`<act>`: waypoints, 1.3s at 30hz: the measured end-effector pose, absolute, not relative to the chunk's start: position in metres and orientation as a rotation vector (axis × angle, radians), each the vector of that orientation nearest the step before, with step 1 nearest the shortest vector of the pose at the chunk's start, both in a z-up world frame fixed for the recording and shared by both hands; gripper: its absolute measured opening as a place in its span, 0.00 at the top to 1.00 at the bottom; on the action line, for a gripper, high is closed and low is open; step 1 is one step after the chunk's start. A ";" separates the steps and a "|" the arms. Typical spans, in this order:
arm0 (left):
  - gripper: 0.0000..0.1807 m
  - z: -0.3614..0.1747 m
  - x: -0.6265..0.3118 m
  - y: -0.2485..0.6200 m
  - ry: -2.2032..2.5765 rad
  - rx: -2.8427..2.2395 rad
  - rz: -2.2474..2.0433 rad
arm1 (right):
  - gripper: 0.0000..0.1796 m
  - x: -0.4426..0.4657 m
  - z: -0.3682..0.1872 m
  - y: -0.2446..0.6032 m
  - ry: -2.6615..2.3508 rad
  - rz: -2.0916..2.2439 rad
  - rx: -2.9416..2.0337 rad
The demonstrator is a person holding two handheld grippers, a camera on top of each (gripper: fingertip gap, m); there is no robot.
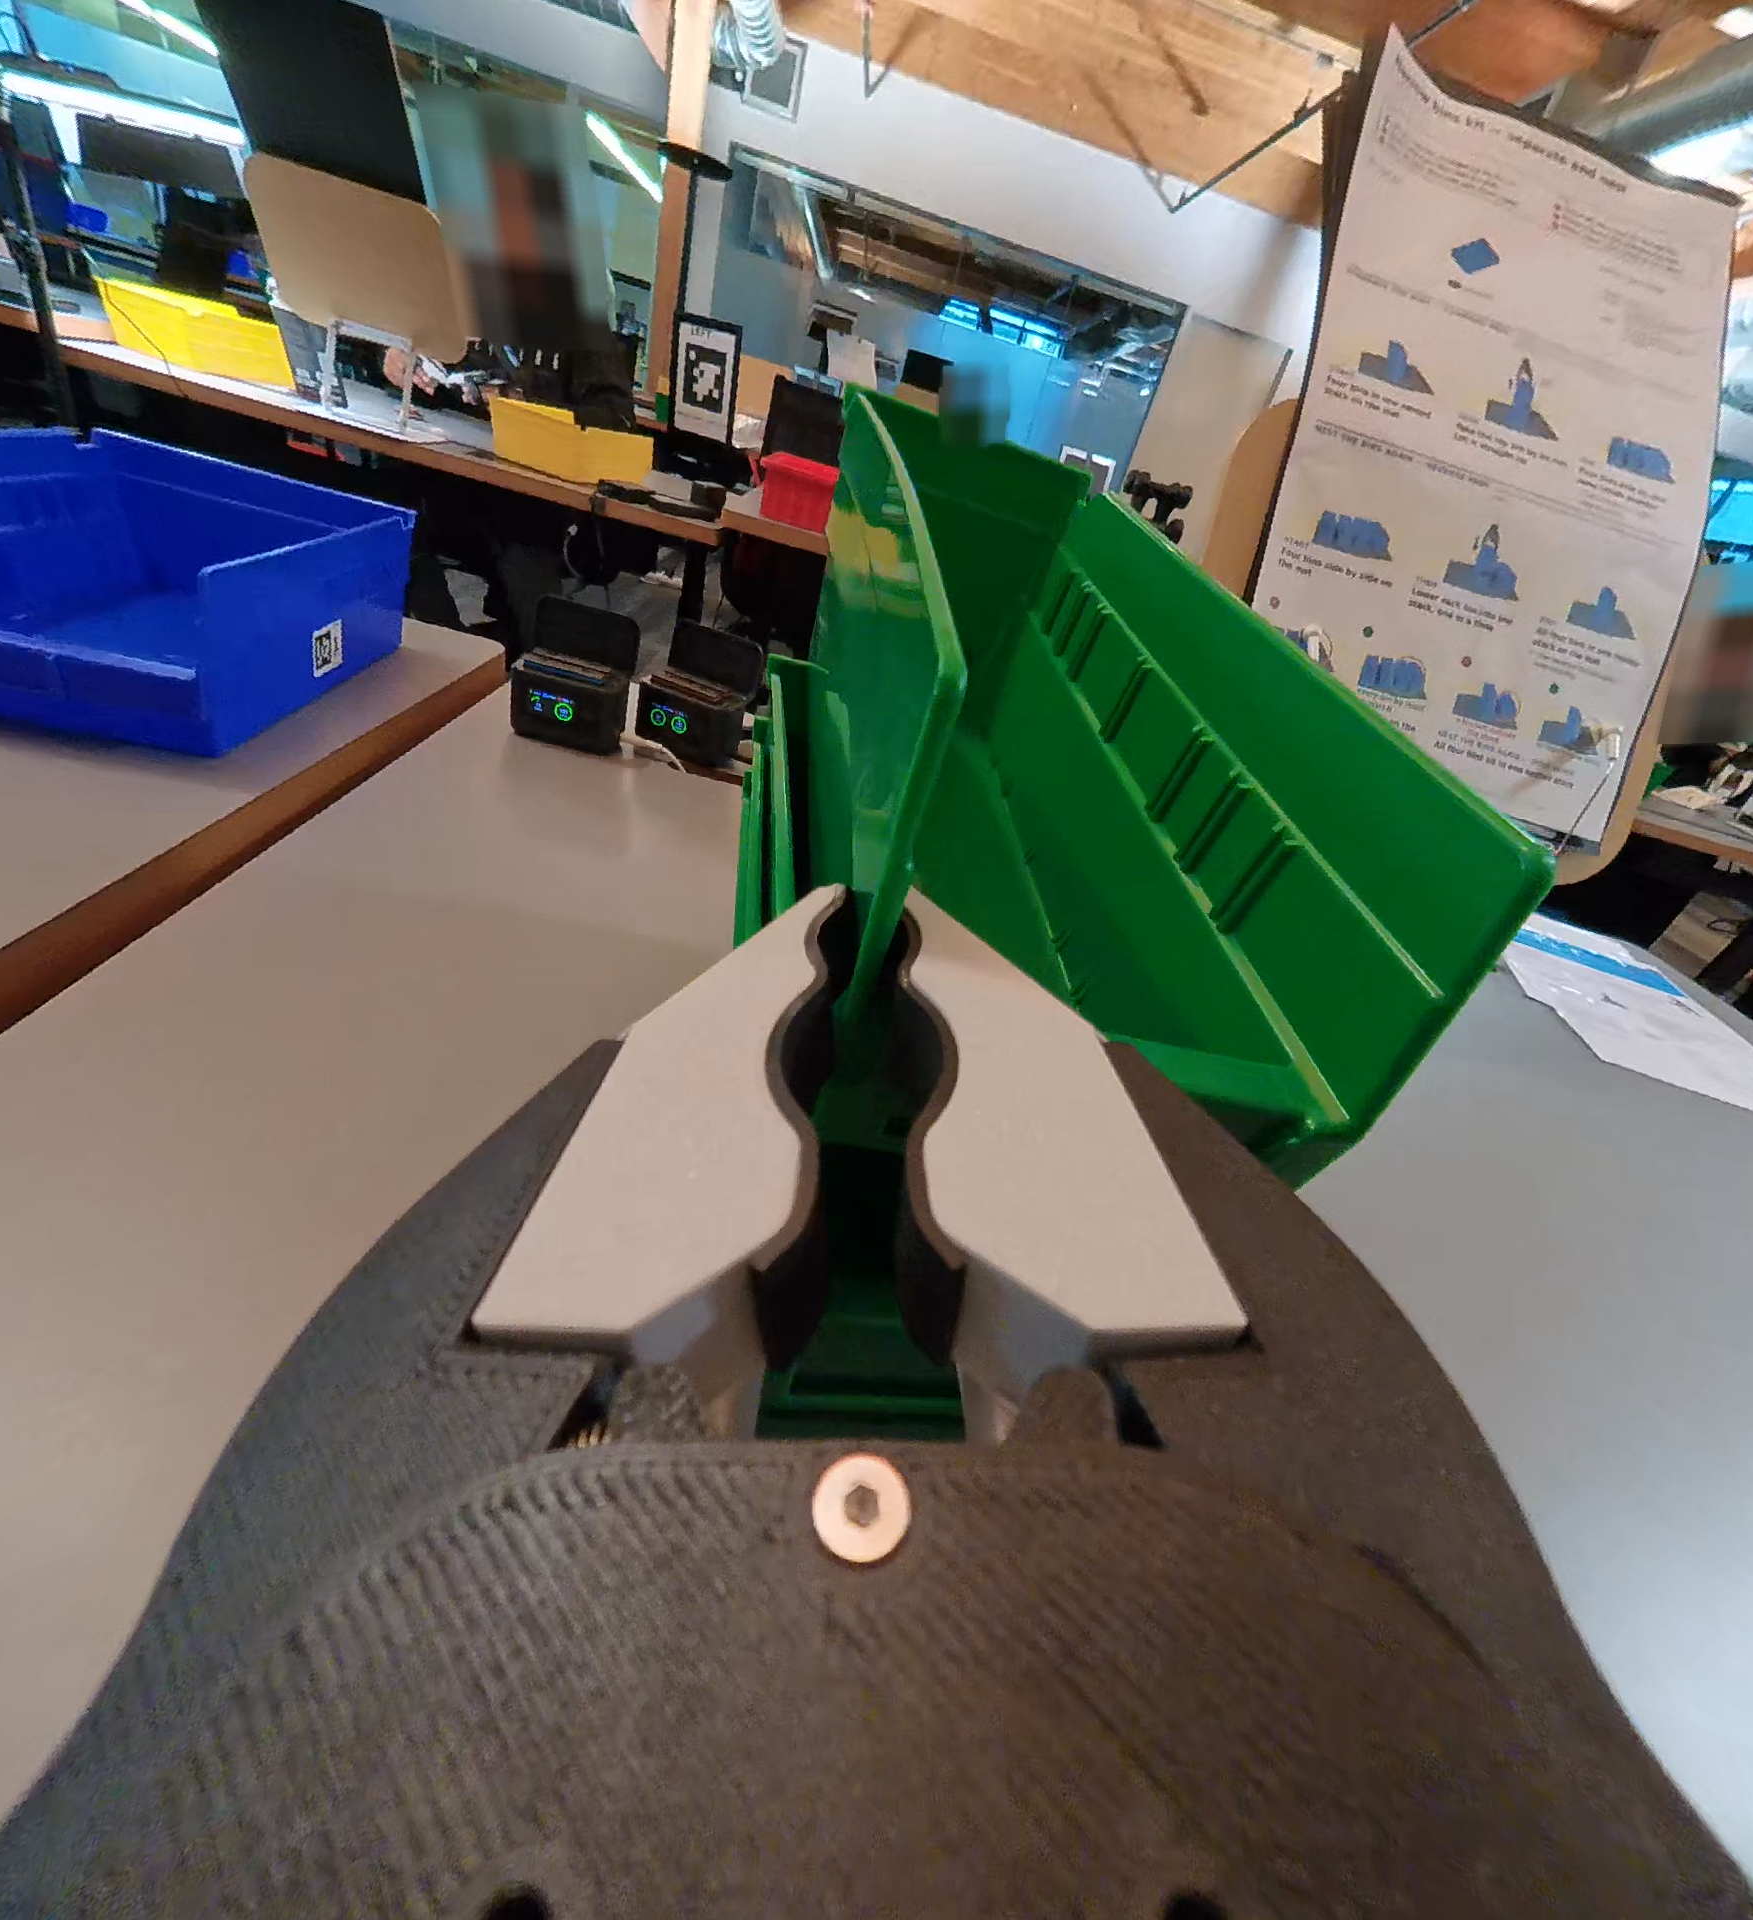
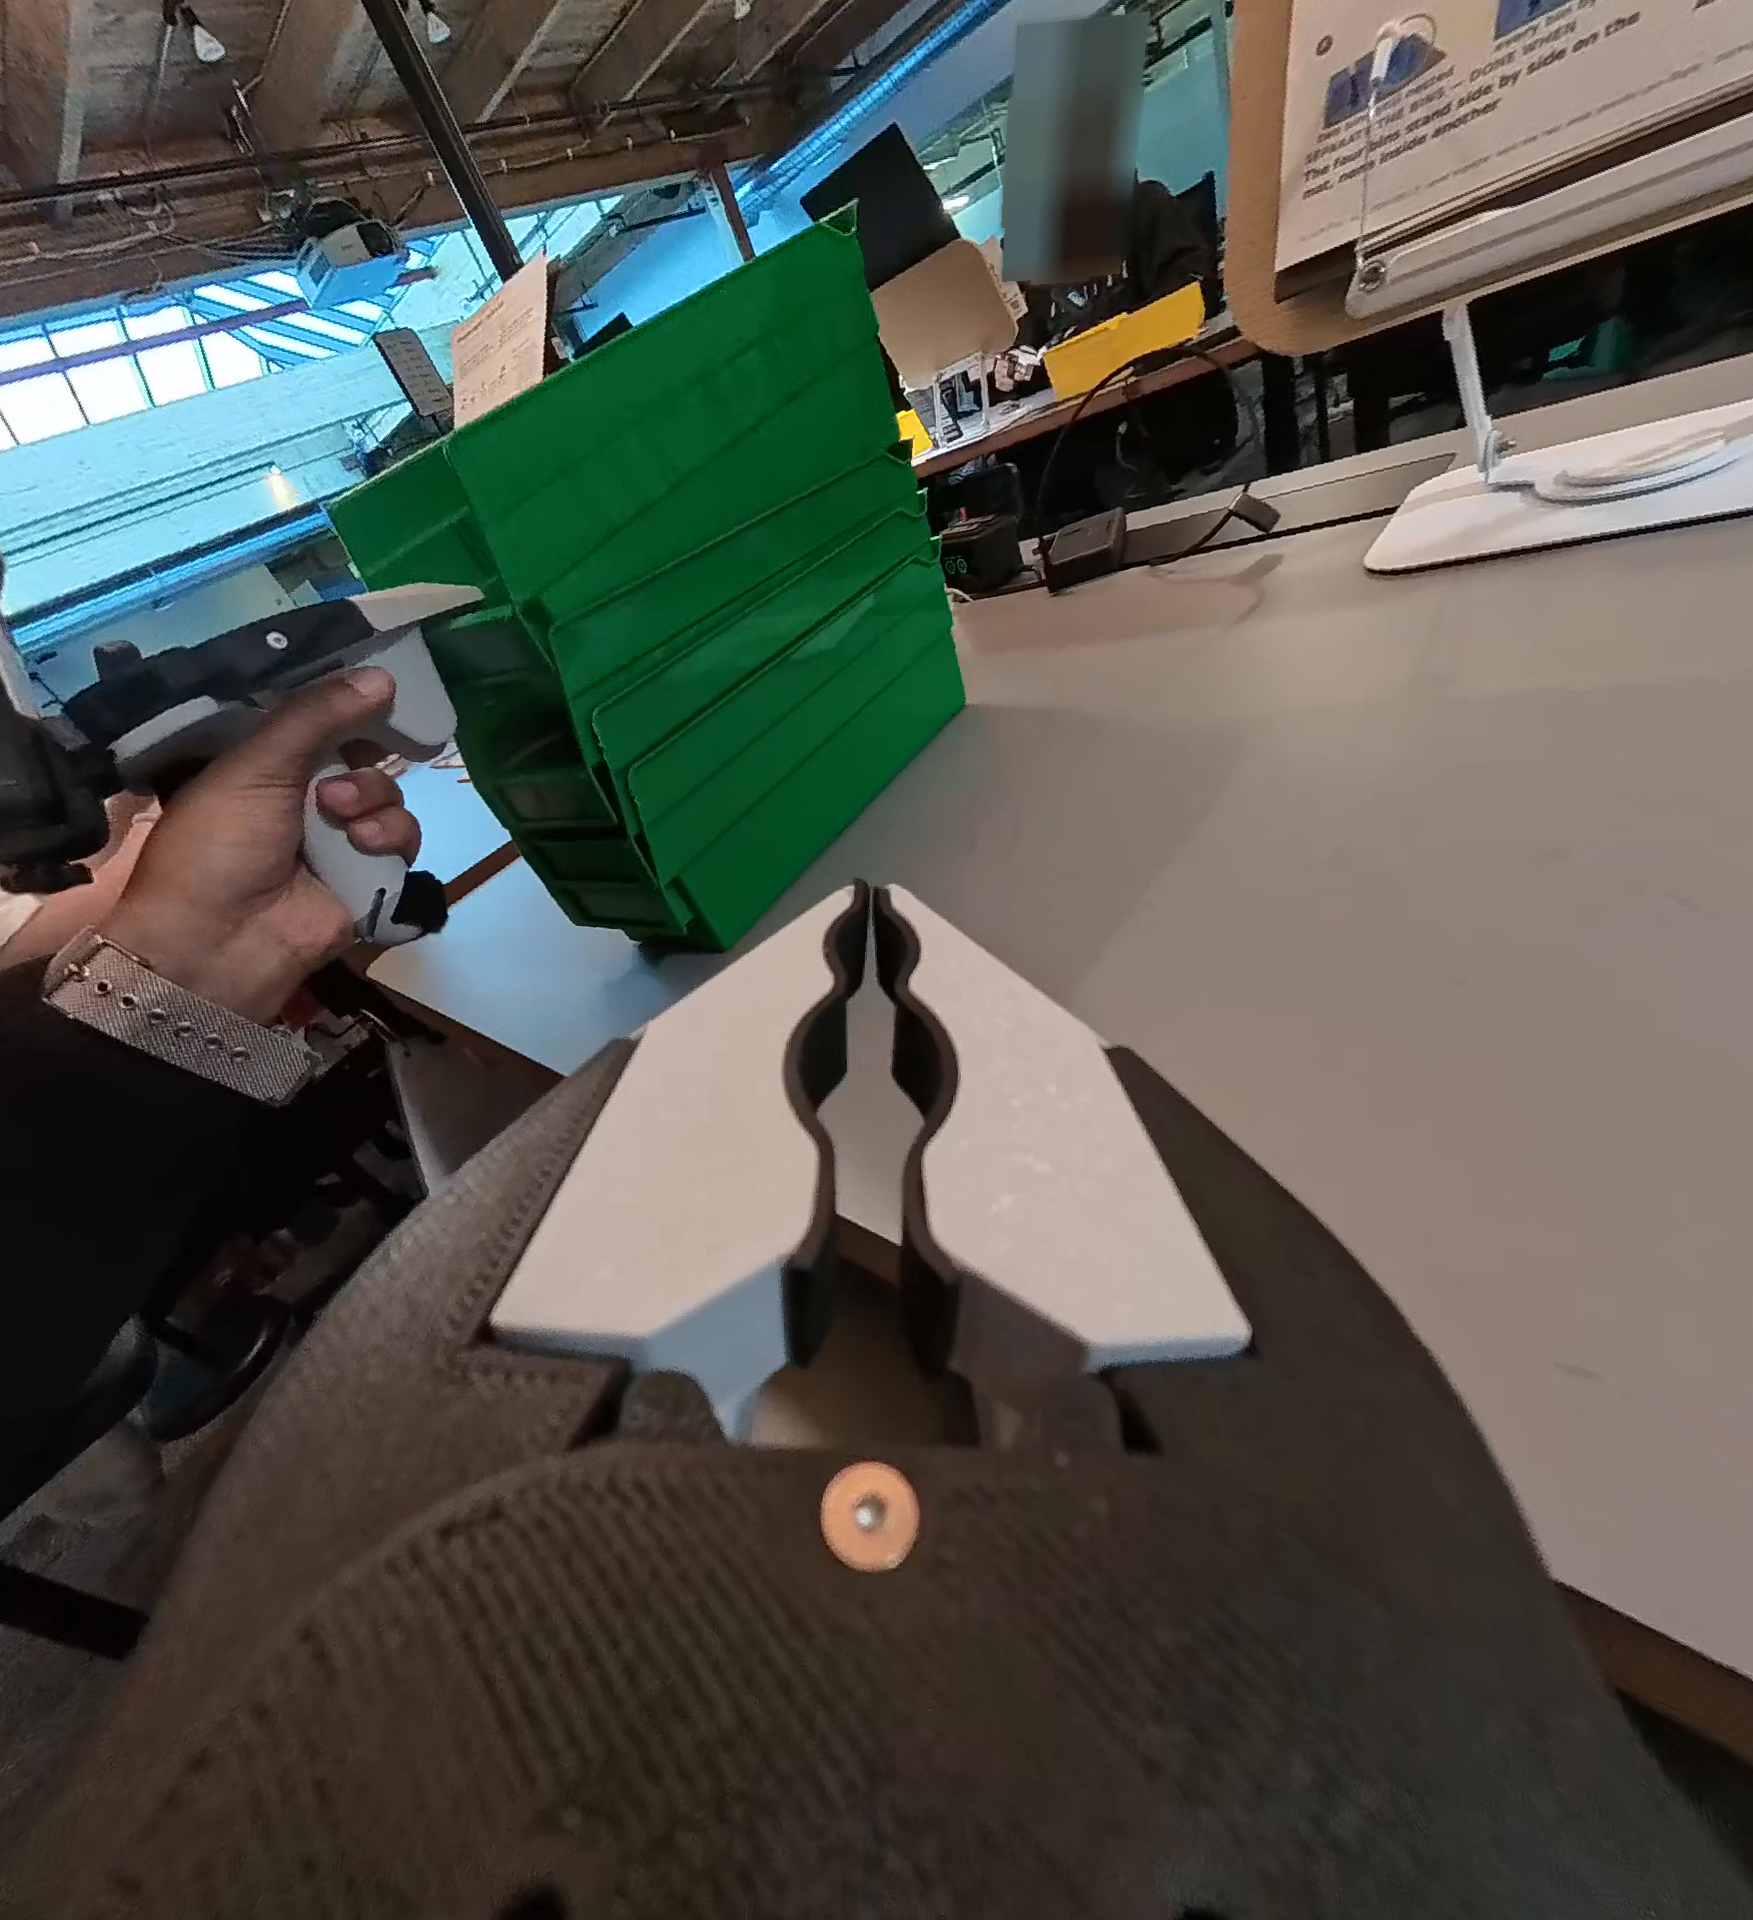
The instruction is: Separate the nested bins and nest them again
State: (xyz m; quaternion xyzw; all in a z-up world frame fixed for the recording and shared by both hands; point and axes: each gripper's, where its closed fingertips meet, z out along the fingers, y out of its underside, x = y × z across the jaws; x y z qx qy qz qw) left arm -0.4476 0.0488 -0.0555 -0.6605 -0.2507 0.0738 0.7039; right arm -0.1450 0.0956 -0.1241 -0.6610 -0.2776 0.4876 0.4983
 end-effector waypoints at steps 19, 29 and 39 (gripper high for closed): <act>1.00 -0.054 -0.444 0.048 -0.528 -1.516 0.201 | 1.00 -0.144 -0.133 0.098 -0.680 1.165 -1.639; 1.00 -0.065 -0.448 0.046 -0.552 -1.514 0.196 | 1.00 -0.147 -0.132 0.094 -0.694 1.181 -1.631; 0.99 -0.065 -0.450 0.042 -0.576 -1.477 0.200 | 1.00 -0.150 -0.134 0.092 -0.707 1.188 -1.641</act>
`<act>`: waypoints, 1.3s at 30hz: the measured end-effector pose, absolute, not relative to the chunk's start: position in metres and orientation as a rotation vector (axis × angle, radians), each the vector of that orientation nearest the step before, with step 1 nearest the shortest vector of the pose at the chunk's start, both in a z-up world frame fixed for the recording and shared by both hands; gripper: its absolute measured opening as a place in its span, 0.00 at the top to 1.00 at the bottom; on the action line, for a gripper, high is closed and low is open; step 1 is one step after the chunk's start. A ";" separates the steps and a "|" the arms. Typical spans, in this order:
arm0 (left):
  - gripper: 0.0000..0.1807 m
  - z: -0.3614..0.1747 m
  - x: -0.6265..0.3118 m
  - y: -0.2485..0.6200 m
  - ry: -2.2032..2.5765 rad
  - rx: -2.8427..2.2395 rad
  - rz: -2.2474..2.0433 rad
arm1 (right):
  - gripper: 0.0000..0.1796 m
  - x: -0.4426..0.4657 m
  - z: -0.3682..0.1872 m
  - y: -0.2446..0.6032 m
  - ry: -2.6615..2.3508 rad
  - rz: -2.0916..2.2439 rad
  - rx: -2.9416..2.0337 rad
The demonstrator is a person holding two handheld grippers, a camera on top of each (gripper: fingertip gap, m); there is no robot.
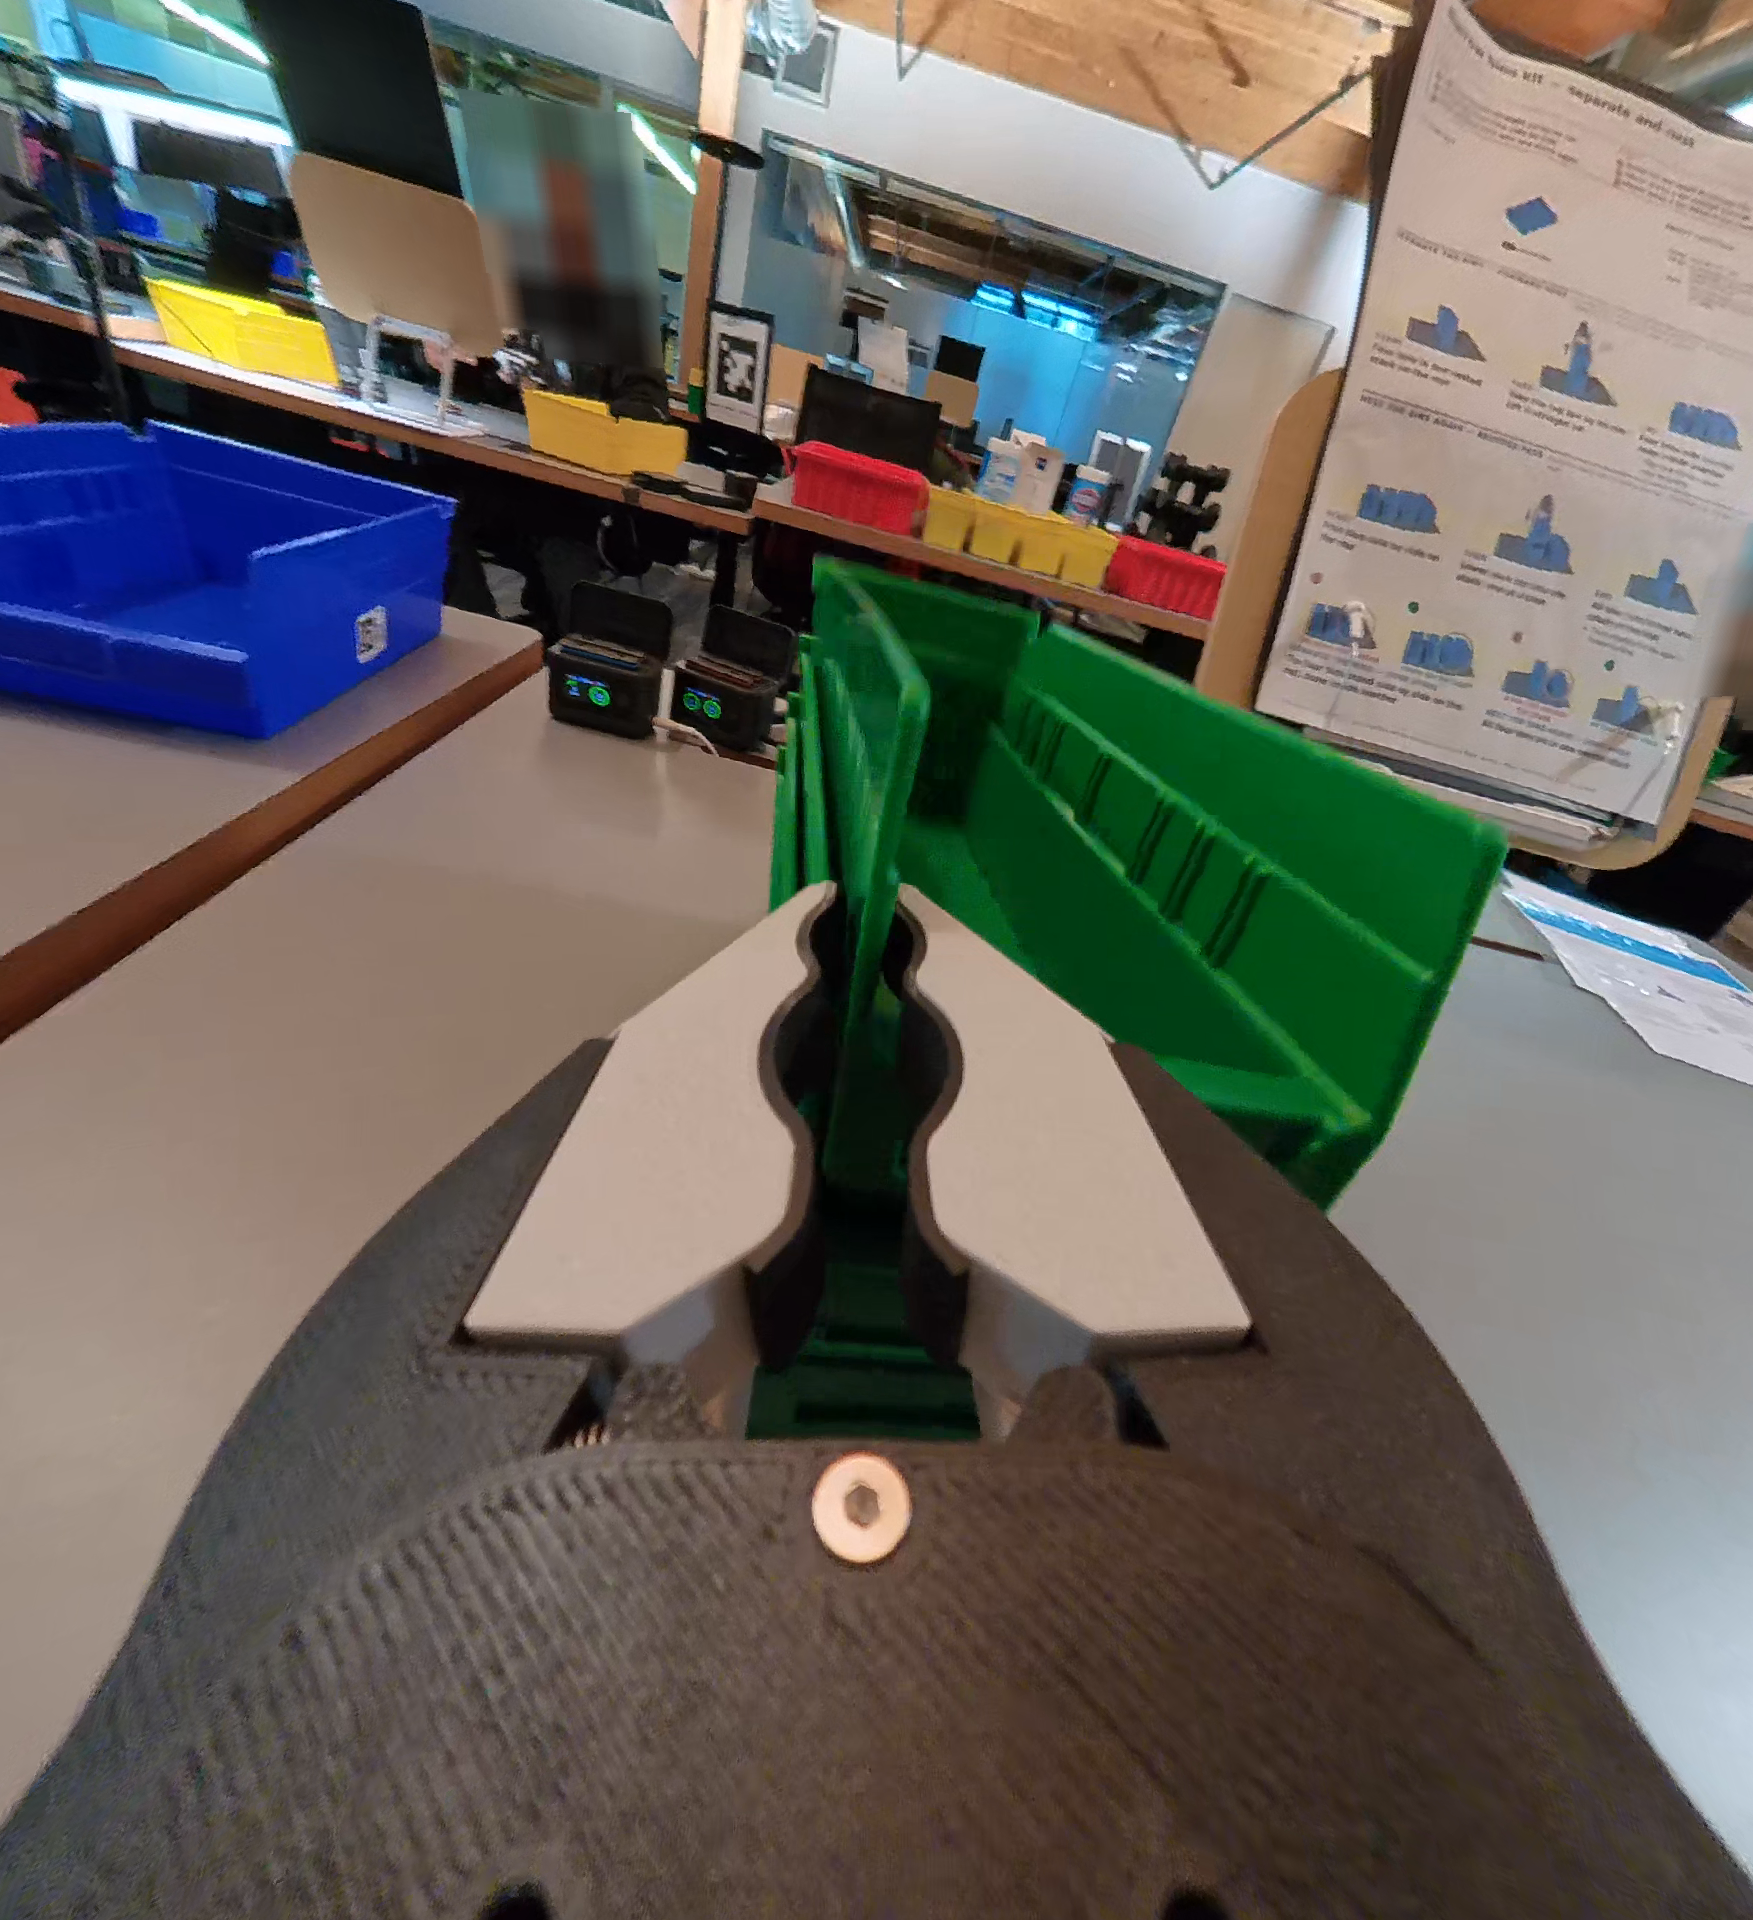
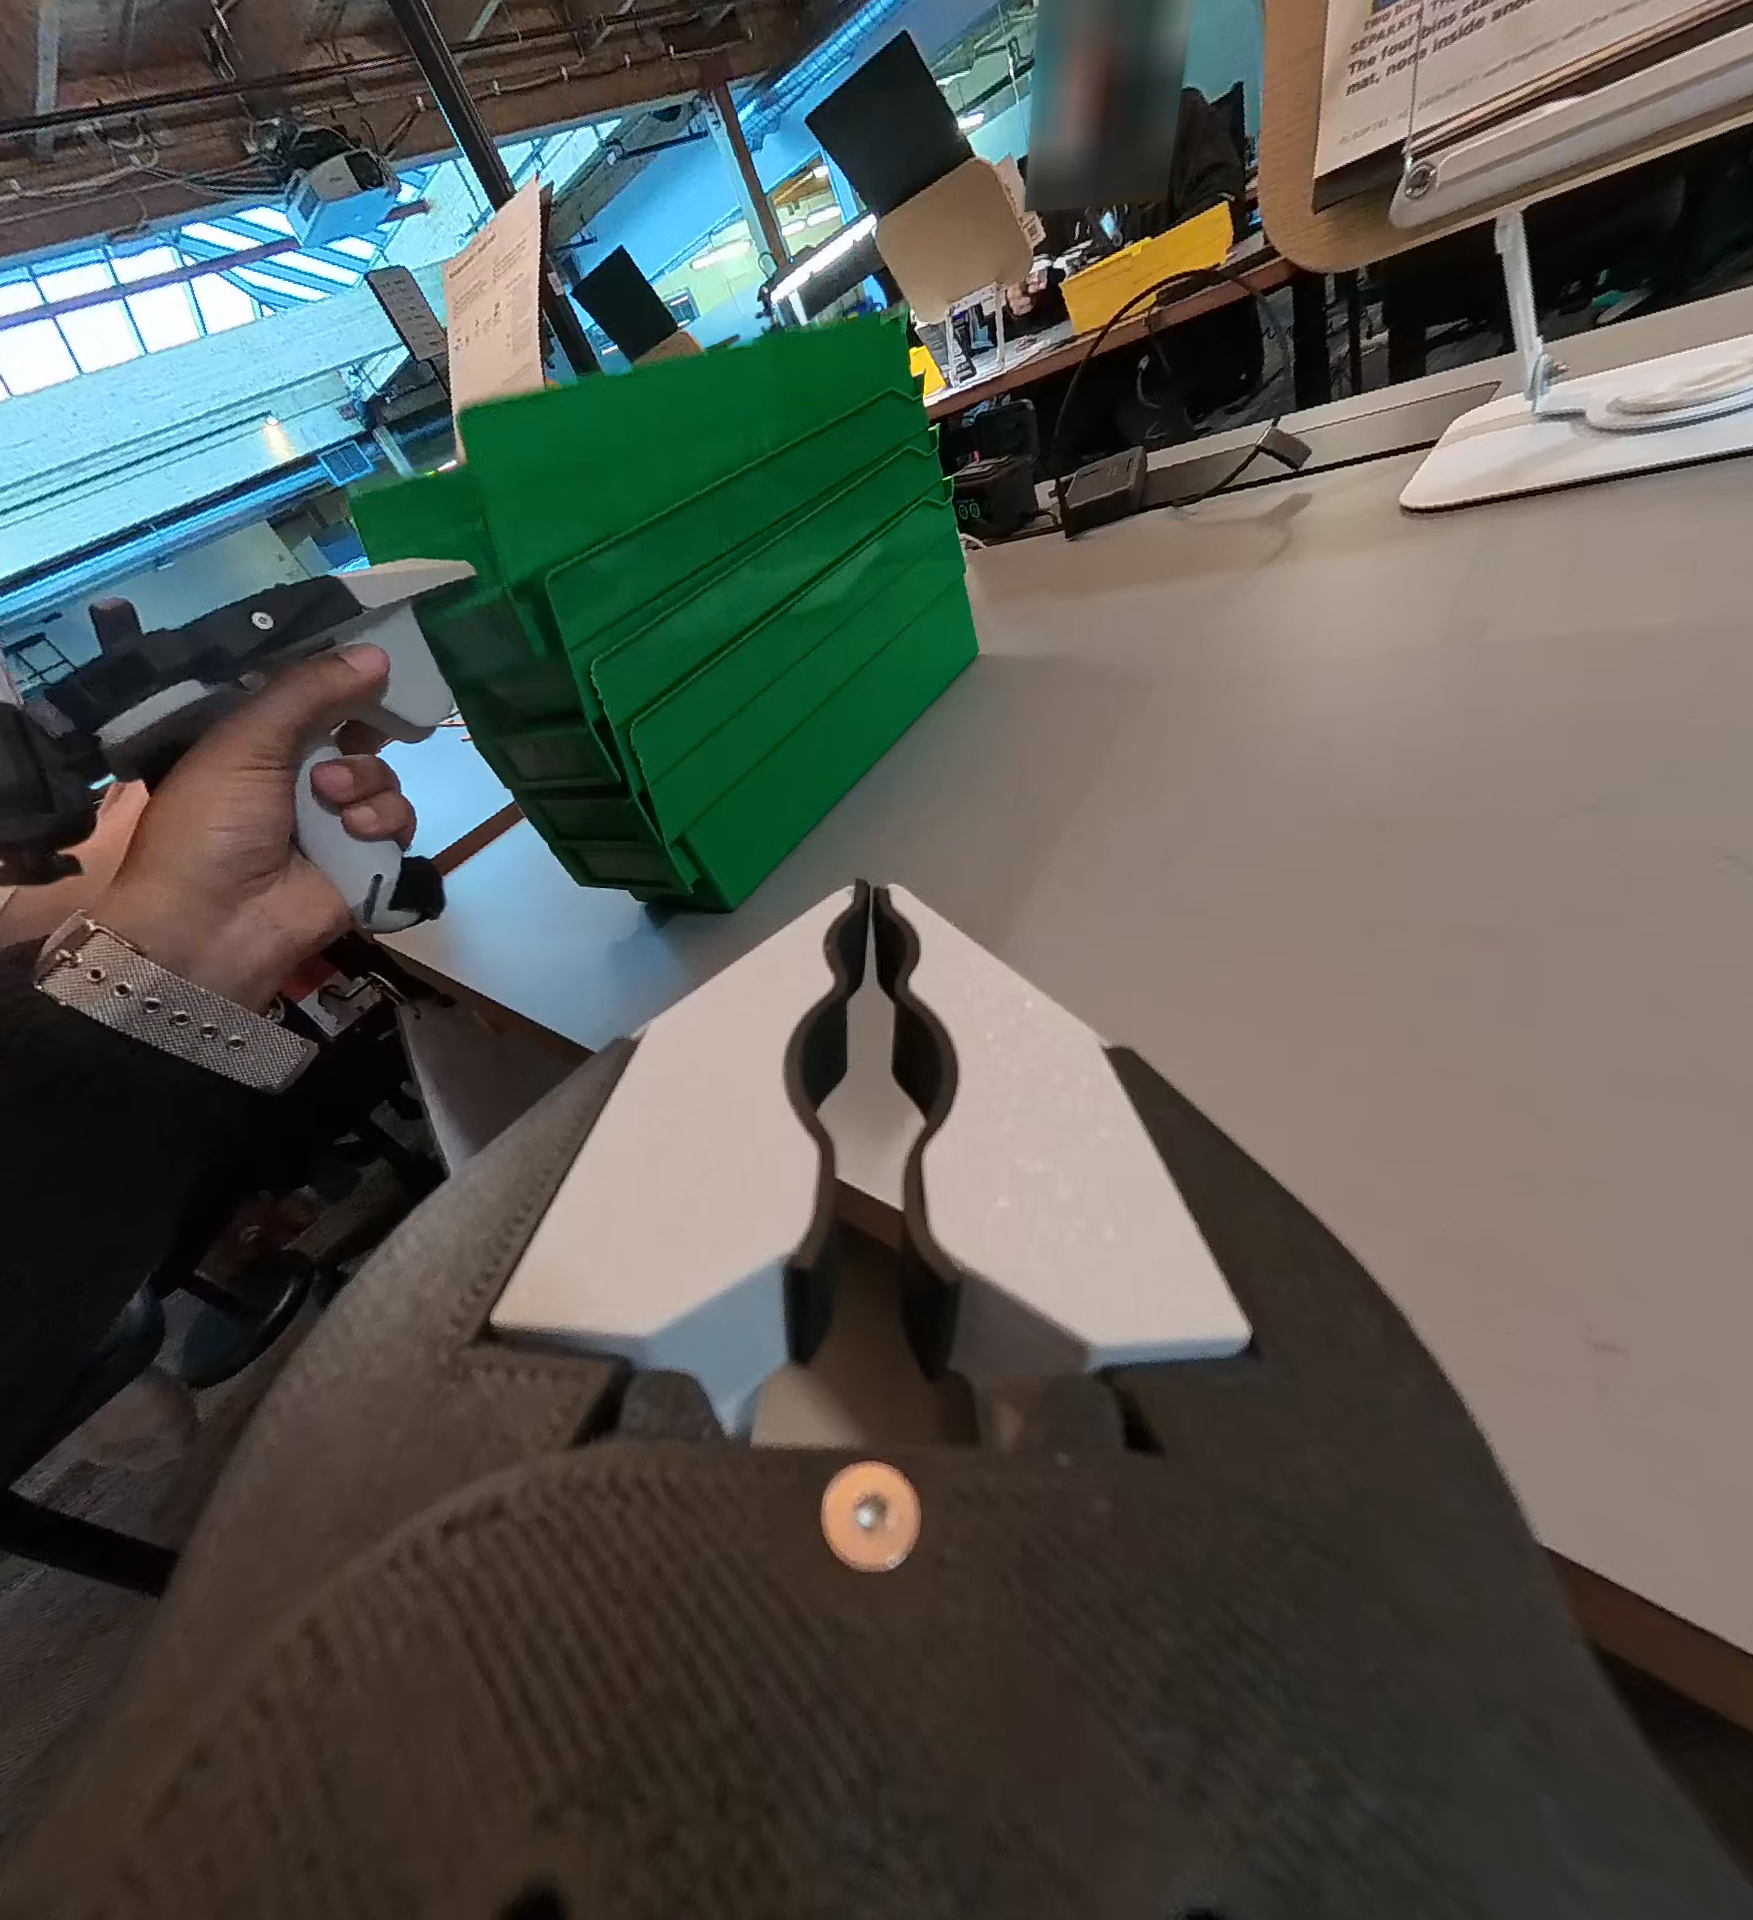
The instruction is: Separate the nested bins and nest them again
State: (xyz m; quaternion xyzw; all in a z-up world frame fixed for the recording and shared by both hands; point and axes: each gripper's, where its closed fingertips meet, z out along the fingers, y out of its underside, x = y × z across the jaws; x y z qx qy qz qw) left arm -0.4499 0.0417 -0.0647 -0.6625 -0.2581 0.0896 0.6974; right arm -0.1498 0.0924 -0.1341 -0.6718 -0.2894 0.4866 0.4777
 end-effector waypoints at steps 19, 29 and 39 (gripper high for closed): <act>0.98 -0.056 -0.447 0.039 -0.482 -1.457 0.196 | 1.00 -0.158 -0.137 0.085 -0.730 1.231 -1.657; 0.75 -0.065 -0.448 0.056 -0.423 -1.682 0.131 | 0.99 -0.161 -0.140 0.074 -0.822 1.160 -1.628; 0.99 -0.047 -0.456 0.056 -0.446 -1.647 0.117 | 0.99 -0.159 -0.145 0.073 -0.854 1.110 -1.630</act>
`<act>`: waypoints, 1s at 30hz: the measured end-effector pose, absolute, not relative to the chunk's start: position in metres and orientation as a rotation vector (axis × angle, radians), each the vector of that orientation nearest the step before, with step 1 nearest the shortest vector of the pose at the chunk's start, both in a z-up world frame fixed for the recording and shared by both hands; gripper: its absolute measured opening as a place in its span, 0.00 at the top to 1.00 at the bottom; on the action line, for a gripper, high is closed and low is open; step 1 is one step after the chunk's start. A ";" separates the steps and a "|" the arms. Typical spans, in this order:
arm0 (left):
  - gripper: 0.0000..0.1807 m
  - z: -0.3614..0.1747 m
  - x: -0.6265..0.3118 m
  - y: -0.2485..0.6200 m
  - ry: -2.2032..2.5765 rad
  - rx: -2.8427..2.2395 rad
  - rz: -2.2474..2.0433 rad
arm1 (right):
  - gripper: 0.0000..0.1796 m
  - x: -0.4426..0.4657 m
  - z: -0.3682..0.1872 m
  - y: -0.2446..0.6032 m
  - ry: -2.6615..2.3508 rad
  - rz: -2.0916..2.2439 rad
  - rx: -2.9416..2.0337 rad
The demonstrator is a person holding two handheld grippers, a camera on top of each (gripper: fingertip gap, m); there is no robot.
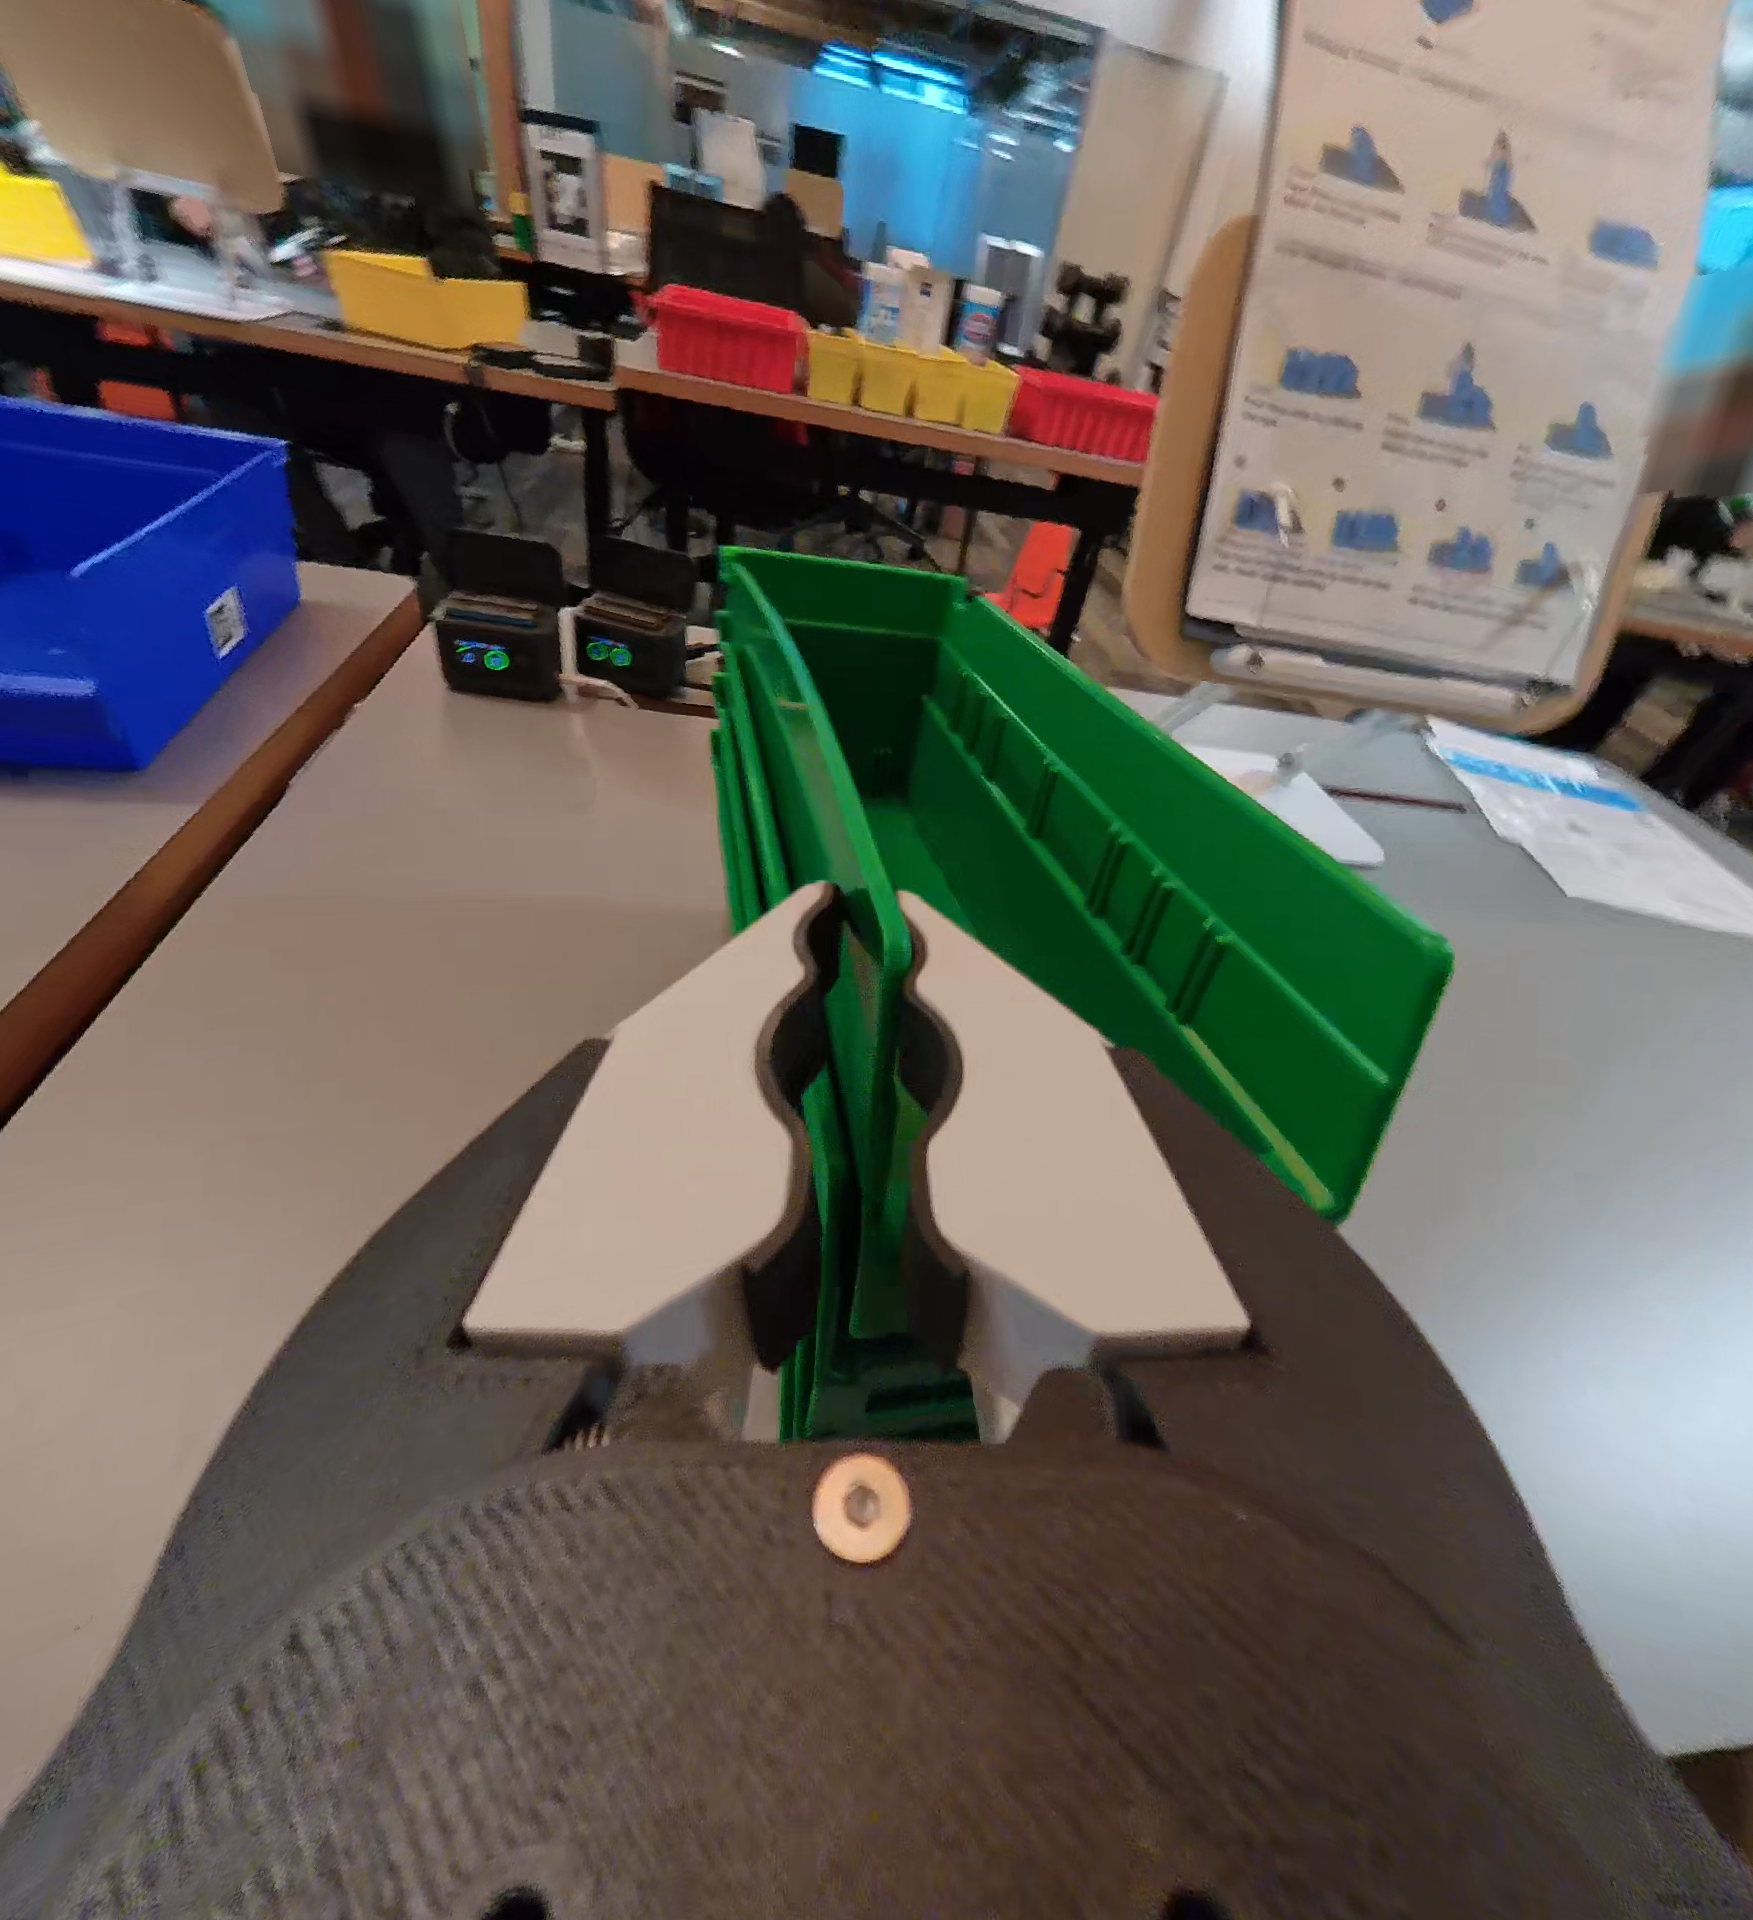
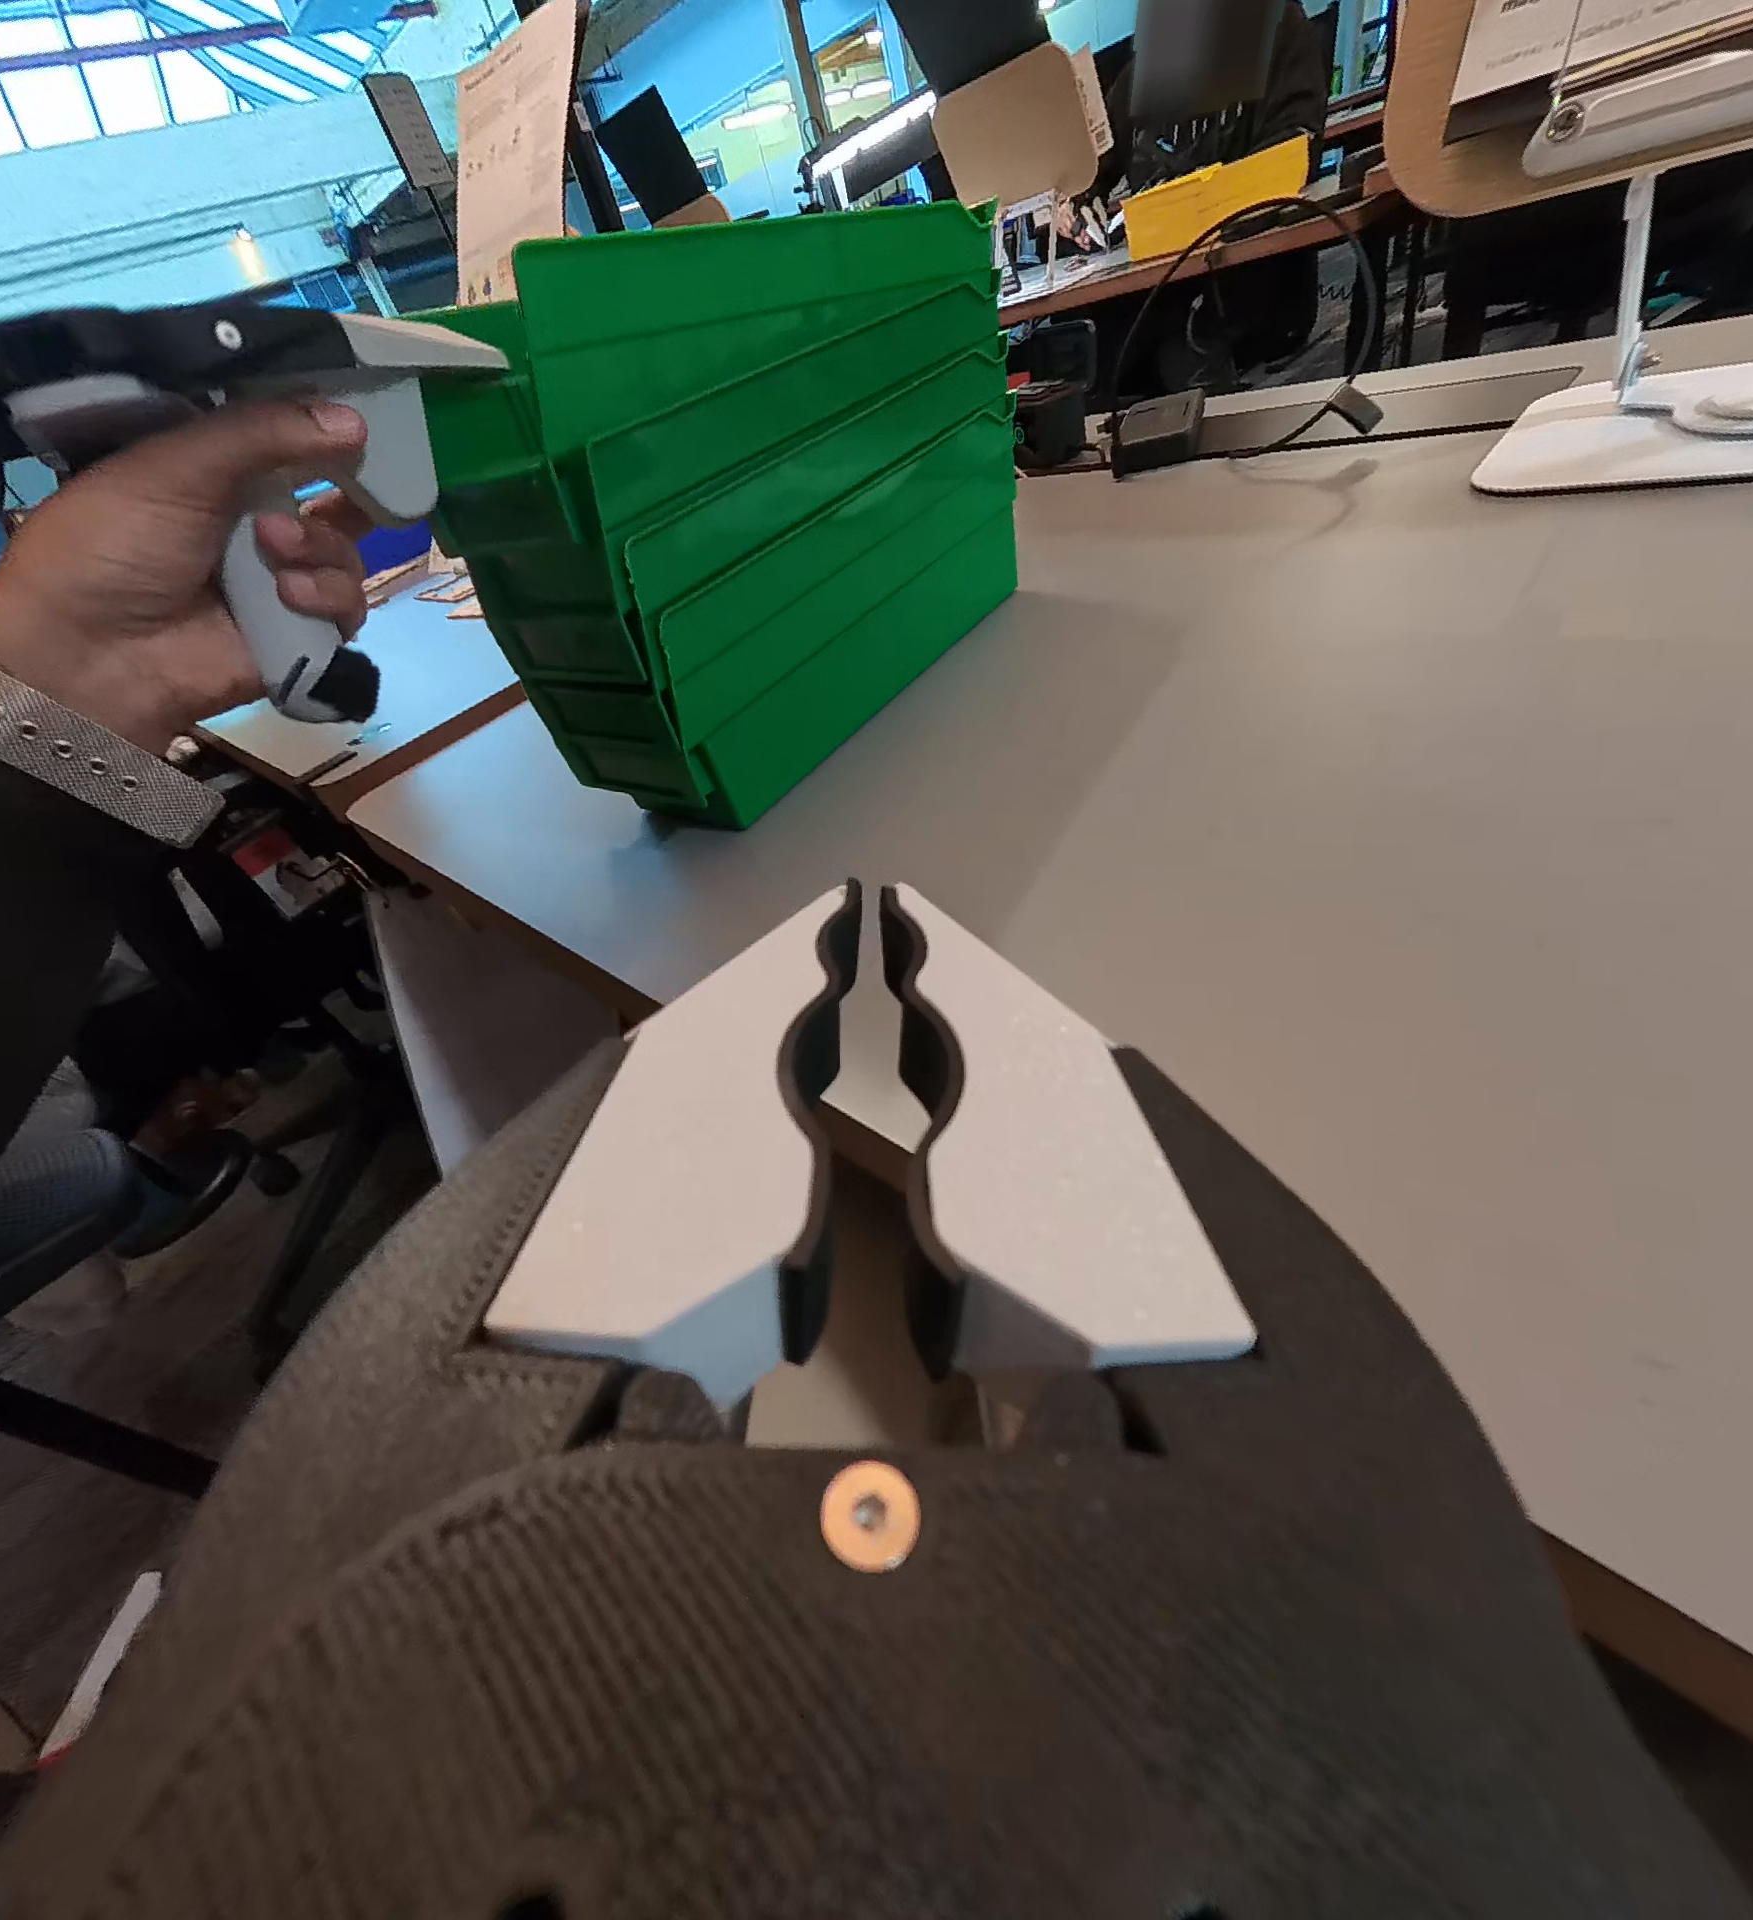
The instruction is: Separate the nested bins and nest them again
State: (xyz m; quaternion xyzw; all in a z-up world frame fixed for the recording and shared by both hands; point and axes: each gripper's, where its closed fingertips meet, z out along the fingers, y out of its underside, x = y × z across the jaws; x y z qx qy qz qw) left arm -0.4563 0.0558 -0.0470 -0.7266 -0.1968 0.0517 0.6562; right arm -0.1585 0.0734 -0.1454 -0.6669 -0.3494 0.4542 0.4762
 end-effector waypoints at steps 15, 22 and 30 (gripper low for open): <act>1.00 -0.019 -0.456 0.048 -0.456 -1.419 0.174 | 0.99 -0.160 -0.148 0.072 -0.869 1.108 -1.635; 1.00 -0.039 -0.460 0.051 -0.484 -1.430 0.184 | 0.99 -0.159 -0.147 0.074 -0.857 1.119 -1.639; 1.00 -0.049 -0.461 0.049 -0.518 -1.445 0.217 | 0.99 -0.158 -0.148 0.076 -0.839 1.138 -1.655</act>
